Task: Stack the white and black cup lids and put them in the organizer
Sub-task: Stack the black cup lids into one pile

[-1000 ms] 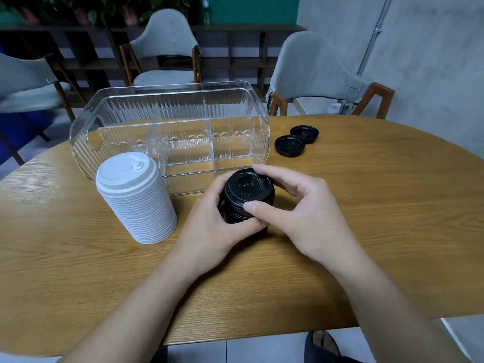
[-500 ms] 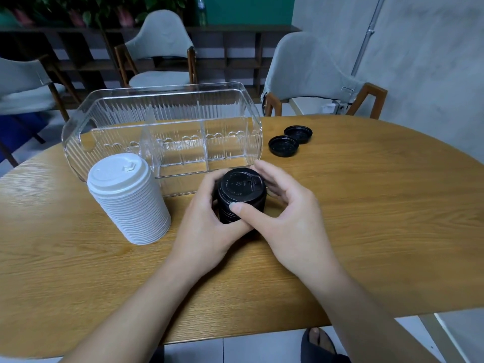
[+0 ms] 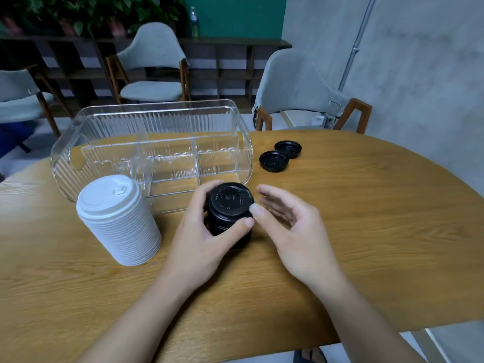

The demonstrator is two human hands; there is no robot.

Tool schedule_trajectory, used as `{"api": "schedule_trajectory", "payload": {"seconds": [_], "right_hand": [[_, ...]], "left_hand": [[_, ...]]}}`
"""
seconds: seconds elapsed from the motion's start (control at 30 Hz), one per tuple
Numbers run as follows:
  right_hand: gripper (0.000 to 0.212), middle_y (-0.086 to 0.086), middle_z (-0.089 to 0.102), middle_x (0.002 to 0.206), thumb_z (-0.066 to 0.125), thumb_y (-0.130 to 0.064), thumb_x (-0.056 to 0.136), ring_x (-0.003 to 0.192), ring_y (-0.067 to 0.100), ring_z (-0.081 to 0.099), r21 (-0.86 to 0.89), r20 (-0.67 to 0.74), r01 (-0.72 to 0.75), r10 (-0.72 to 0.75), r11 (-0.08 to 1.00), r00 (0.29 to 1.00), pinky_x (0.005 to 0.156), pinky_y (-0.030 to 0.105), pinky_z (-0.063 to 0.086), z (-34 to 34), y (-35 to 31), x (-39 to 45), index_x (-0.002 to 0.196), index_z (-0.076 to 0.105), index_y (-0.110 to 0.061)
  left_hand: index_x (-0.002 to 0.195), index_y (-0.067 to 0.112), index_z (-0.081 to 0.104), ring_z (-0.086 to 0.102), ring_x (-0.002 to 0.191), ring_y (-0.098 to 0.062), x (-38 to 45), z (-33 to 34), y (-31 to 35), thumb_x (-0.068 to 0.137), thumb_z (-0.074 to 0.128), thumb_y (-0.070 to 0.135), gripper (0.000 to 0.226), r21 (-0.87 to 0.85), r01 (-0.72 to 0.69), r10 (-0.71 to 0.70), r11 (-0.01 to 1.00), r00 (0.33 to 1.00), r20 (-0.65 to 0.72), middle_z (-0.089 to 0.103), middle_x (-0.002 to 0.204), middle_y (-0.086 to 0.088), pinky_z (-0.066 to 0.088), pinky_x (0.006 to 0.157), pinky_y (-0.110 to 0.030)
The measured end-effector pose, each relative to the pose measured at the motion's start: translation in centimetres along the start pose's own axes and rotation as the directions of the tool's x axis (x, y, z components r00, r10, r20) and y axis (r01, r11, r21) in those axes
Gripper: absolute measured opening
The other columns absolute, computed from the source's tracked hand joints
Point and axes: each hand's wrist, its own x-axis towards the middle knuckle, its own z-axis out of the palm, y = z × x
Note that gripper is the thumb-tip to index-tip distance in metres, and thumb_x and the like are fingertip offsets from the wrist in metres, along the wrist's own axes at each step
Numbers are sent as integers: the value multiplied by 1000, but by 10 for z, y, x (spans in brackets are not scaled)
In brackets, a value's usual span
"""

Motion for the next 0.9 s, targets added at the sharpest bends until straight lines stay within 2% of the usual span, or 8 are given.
{"api": "schedule_trajectory", "payload": {"seconds": [0.1, 0.17, 0.27, 0.37, 0.5, 0.57, 0.63, 0.9], "right_hand": [[28, -19, 79, 124, 79, -31, 102, 122, -4, 70, -66, -164, -17, 6, 998, 986, 114, 35, 56, -7, 15, 24, 130, 78, -28], [24, -18, 79, 121, 78, -30, 102, 118, -2, 71, -168, -191, -25, -7, 985, 982, 112, 38, 56, -7, 28, 45, 126, 79, -27], [24, -17, 75, 129, 74, -34, 104, 126, 4, 67, -392, -191, 3, -84, 920, 978, 118, 42, 48, -6, 45, 78, 127, 77, -29], [31, -11, 71, 141, 66, -36, 107, 138, 15, 59, -560, -196, 1, -134, 829, 971, 124, 48, 39, -14, 54, 121, 136, 73, -26], [54, 1, 52, 165, 50, -56, 110, 157, 23, 40, -781, -45, -8, -44, 625, 998, 130, 53, 22, -24, 69, 173, 155, 59, -26], [59, 3, 43, 171, 42, -61, 112, 162, 23, 31, -824, 11, -1, 17, 567, 1000, 132, 55, 13, -27, 78, 188, 158, 55, -28], [59, 3, 44, 171, 36, -61, 113, 162, 23, 32, -836, 26, -8, 54, 548, 998, 132, 57, 11, -27, 83, 199, 157, 55, -28], [51, 2, 70, 140, 41, -54, 113, 139, 28, 58, -808, -5, -43, 66, 588, 998, 127, 56, 18, -19, 76, 203, 149, 58, -22]], "left_hand": [[148, 34, 57, 67, 134, -6, 4, 2, 0, 83, 94, 43, 75, 18, 5, -5, 1000, 1000, -4, 72, 138, 22, 50, 117, -35], [147, 36, 57, 67, 133, -5, 7, 3, 0, 82, 95, 44, 76, 19, 18, -18, 1000, 1000, 1, 72, 138, 23, 49, 117, -34], [146, 38, 58, 67, 133, -4, 9, 4, 0, 79, 95, 47, 78, 25, 23, -23, 999, 1000, 2, 72, 138, 25, 48, 115, -32], [147, 40, 57, 66, 133, -2, 10, 6, 0, 78, 96, 47, 80, 36, 23, -23, 999, 1000, -2, 71, 137, 28, 47, 114, -29], [145, 42, 57, 66, 133, -2, 12, 3, -2, 77, 97, 47, 79, 51, 16, -16, 999, 1000, -5, 71, 136, 29, 47, 114, -30], [145, 43, 57, 66, 132, -1, 14, 2, -2, 77, 97, 48, 80, 59, 14, -14, 998, 1000, 1, 71, 136, 29, 47, 113, -30], [146, 43, 57, 67, 132, -2, 15, 3, -3, 77, 98, 47, 80, 63, 12, -12, 998, 1000, 7, 71, 137, 29, 48, 113, -30], [146, 44, 57, 66, 133, 0, 16, 2, -6, 78, 99, 45, 80, 78, -13, 12, 997, 1000, 8, 70, 137, 30, 48, 112, -28]]}}
